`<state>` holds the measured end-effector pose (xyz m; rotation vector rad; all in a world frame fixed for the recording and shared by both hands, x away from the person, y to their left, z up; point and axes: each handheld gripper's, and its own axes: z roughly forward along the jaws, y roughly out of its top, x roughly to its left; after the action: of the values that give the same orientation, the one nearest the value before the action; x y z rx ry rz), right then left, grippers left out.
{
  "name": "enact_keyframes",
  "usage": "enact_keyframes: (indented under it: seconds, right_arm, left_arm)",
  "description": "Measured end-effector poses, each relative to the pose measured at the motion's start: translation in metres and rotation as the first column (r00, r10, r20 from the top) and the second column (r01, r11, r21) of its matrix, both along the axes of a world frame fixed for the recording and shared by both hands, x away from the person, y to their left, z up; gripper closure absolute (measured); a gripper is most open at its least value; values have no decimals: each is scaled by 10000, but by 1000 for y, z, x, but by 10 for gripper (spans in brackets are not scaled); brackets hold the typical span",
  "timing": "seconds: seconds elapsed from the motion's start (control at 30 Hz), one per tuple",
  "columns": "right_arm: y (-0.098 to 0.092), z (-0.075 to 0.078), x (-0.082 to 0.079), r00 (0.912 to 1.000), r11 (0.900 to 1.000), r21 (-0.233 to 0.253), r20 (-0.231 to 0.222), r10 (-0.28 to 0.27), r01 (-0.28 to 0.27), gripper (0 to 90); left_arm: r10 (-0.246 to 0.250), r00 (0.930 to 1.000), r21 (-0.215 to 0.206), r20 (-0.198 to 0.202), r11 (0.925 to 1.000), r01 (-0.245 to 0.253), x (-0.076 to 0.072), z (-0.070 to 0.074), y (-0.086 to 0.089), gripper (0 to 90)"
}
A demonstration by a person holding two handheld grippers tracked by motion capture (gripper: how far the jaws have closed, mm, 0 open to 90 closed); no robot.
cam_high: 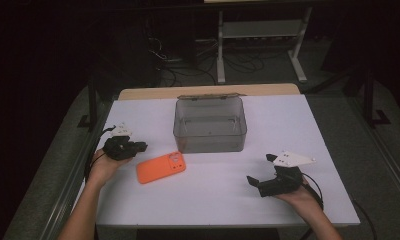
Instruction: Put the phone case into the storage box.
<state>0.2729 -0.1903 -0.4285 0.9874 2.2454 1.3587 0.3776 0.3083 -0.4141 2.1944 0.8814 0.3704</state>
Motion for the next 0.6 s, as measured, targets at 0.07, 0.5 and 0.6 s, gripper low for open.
enact_keyframes:
  seconds: [0.07,0.5,0.6]
  right_arm:
    - [0,0,0,10000,10000,-3,11,-7,7,0]
    - [0,0,0,10000,10000,-13,4,2,-2,0]
    - [0,0,0,10000,10000,-15,0,6,-6,0]
  left_arm:
    - [-44,9999,103,-115,9999,45,0,-2,1,894]
    - [222,9970,608,-745,9980,-177,-1,-13,12,900]
    - [208,9963,612,-834,9980,-158,-4,-15,15,900]
